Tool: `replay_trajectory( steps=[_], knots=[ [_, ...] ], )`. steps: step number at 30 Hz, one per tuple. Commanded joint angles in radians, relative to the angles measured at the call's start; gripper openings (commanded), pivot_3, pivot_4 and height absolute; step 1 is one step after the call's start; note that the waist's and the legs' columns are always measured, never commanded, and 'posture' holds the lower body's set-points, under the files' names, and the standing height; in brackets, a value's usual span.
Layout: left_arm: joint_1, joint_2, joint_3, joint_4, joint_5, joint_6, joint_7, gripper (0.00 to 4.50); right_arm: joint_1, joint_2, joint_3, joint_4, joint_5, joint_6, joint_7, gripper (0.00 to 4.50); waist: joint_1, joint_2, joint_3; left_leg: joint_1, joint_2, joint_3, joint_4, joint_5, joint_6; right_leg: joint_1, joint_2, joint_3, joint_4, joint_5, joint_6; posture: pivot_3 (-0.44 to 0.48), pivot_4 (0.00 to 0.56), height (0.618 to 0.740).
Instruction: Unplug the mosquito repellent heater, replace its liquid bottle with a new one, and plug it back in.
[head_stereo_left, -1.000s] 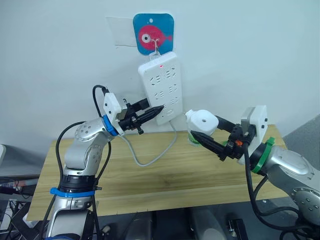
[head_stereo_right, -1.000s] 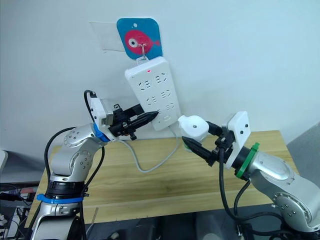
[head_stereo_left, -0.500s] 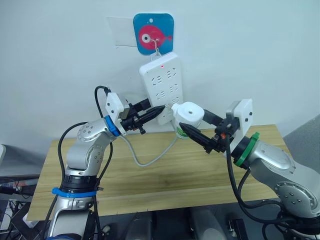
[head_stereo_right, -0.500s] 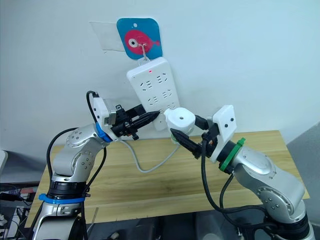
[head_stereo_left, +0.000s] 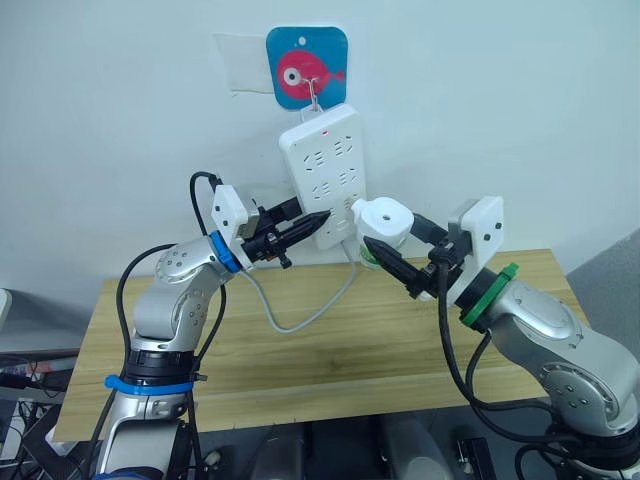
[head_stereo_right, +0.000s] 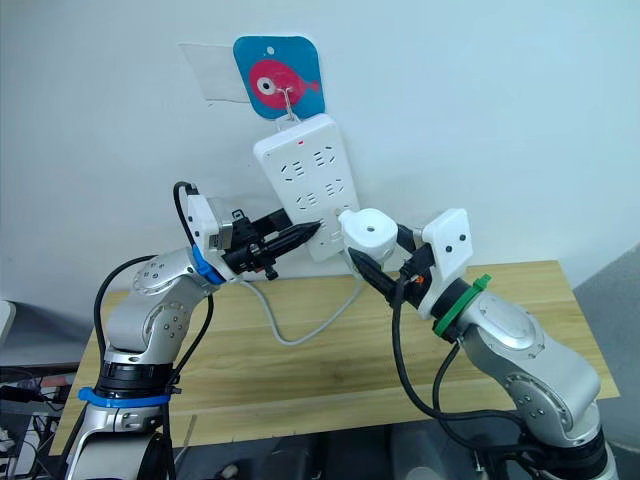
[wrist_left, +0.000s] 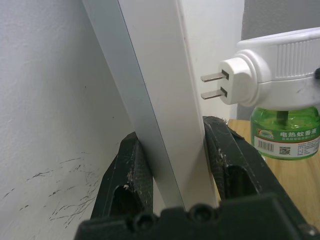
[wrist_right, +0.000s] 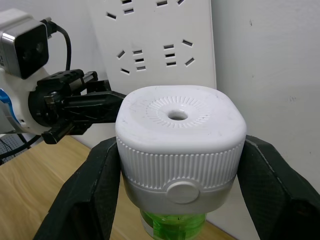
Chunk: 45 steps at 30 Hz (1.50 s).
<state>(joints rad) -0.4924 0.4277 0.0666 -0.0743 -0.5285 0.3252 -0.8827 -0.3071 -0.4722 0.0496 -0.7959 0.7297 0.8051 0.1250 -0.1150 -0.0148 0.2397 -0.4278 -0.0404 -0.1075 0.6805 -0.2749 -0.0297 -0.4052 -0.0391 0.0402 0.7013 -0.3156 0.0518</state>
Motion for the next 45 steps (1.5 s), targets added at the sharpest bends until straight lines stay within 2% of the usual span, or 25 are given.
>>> replay_trajectory(
  steps=[1,16,45],
  knots=[
    [-0.003,-0.003,-0.017,-0.063,-0.013,-0.002,-0.012,1.37,-0.016,0.007,0.003,-0.033,-0.011,-0.002,0.004,3.09,0.0,0.0,0.0,0.0,0.0,0.0,0.0,0.0,0.0,0.0,0.0,0.0,0.0,0.0,0.0,-0.165,0.245,0.74],
    [0.024,0.002,-0.014,-0.101,-0.021,0.015,-0.011,1.37,-0.024,0.055,0.0,-0.011,-0.037,0.027,0.001,3.09,0.0,0.0,0.0,0.0,0.0,0.0,0.0,0.0,0.0,0.0,0.0,0.0,-0.001,0.0,0.0,-0.154,0.242,0.74],
    [0.025,0.002,-0.016,-0.097,-0.019,0.013,-0.011,1.37,-0.031,0.071,-0.013,-0.005,-0.054,0.053,0.012,3.09,0.0,0.0,0.0,0.0,0.0,0.0,-0.001,0.0,0.0,0.0,0.0,0.0,-0.001,0.0,0.0,-0.157,0.26,0.74]
  ],
)
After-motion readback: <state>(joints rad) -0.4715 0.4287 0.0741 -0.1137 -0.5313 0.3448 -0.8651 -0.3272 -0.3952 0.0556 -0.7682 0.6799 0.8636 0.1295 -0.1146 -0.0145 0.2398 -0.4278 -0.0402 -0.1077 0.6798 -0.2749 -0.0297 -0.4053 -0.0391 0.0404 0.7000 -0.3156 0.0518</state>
